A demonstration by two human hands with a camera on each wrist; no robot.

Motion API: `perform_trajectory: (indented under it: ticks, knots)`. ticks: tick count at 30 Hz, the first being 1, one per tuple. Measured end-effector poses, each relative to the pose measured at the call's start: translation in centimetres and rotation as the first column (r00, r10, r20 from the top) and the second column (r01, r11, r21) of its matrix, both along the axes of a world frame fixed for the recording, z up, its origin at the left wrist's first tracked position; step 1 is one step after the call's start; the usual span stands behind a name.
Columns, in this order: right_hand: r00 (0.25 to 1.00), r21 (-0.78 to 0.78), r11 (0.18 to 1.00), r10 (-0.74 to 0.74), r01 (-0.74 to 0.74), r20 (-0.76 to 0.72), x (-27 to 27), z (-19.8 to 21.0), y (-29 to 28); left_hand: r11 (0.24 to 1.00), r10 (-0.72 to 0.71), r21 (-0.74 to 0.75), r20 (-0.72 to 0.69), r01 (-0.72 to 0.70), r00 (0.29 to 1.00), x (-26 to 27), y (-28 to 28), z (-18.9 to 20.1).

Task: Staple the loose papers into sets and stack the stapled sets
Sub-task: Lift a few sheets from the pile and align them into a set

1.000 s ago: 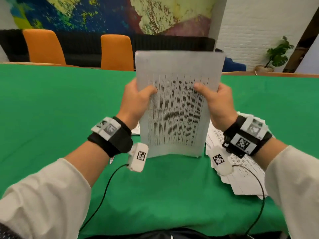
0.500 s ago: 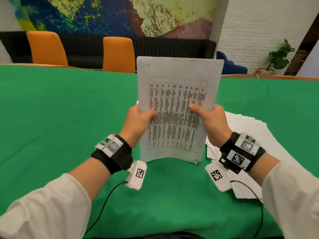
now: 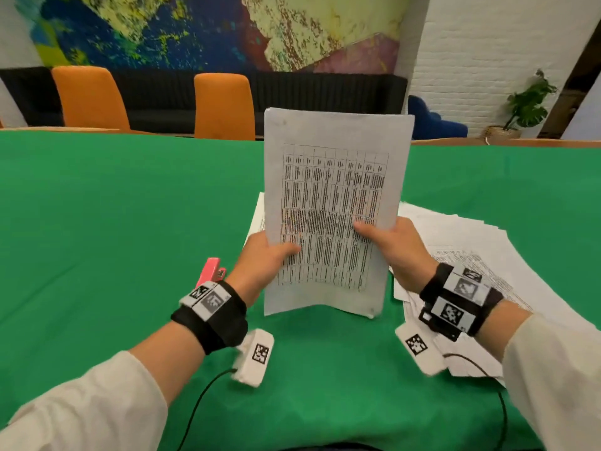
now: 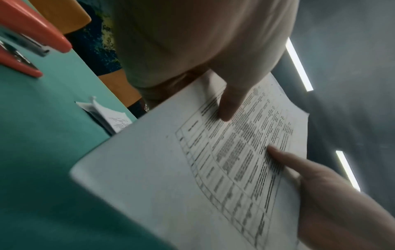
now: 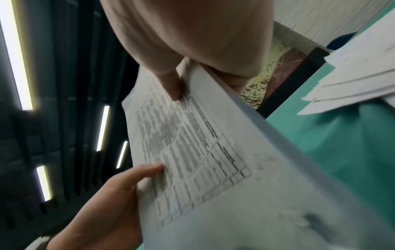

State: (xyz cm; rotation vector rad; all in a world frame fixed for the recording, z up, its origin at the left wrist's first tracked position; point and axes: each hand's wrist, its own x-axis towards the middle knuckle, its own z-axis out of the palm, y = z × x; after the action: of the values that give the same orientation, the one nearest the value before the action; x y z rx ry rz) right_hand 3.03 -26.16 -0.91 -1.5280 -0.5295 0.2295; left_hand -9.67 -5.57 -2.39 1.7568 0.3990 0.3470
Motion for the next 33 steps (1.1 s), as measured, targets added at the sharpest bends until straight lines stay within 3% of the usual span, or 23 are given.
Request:
perform_trajectory:
  ticks: [4,6,9,11,14,16,19,23,26,29,33]
  knots:
    - [0.995,-0.060,0.996,0.062,-0.067,-0.081,0.4,0.8,-1.2,0.991,-0.133,0.006,-0.074,0.134,0.988,-0.8,1.0,1.3]
    - [0.985,-0.110,0.989,0.083,-0.101,-0.151,0.1,0.0,-1.9,0.970,-0.160,0.149,-0.207,0.192,0.965,-1.5,1.6,1.5]
    - [0.962,-0.152,0.980,0.085,-0.128,-0.260,-0.1,-2.5,-3.0,0.896,-0.014,0.416,-0.328,0.158,0.944,-2.4,3.9,1.5]
    - [0.937,-0.157,0.978,0.073,-0.134,-0.342,0.0,-4.2,-3.5,0.748,0.153,0.650,-0.366,0.135,0.918,-3.1,6.3,2.0]
    - [0.920,-0.191,0.970,0.065,-0.149,-0.386,0.2,-5.6,-3.8,0.428,0.453,0.876,-0.422,0.224,0.785,-4.4,9.3,2.8]
    - [0.908,-0.187,0.969,0.072,-0.162,-0.413,0.2,-5.9,-3.8,0.376,0.525,0.862,-0.501,0.340,0.688,-5.0,10.3,2.6]
    - [0.893,-0.188,0.964,0.087,-0.187,-0.442,0.4,-6.0,-3.6,0.502,0.439,0.736,-0.670,0.455,0.598,-5.3,10.3,1.4]
    - [0.893,-0.187,0.963,0.096,-0.195,-0.439,0.8,-6.3,-3.6,0.624,0.322,0.648,-0.722,0.437,0.613,-4.8,10.5,0.2]
    - [0.900,-0.192,0.963,0.093,-0.190,-0.427,0.9,-6.6,-3.7,0.707,0.227,0.601,-0.692,0.373,0.686,-4.3,11.6,1.0]
    - [0.903,-0.196,0.962,0.095,-0.192,-0.420,0.9,-6.6,-3.8,0.865,0.043,0.426,-0.590,0.266,0.806,-4.0,12.8,3.7]
    - [0.901,-0.196,0.959,0.107,-0.205,-0.421,0.9,-6.5,-3.8,0.957,-0.111,0.221,-0.322,0.188,0.940,-3.9,13.6,7.6]
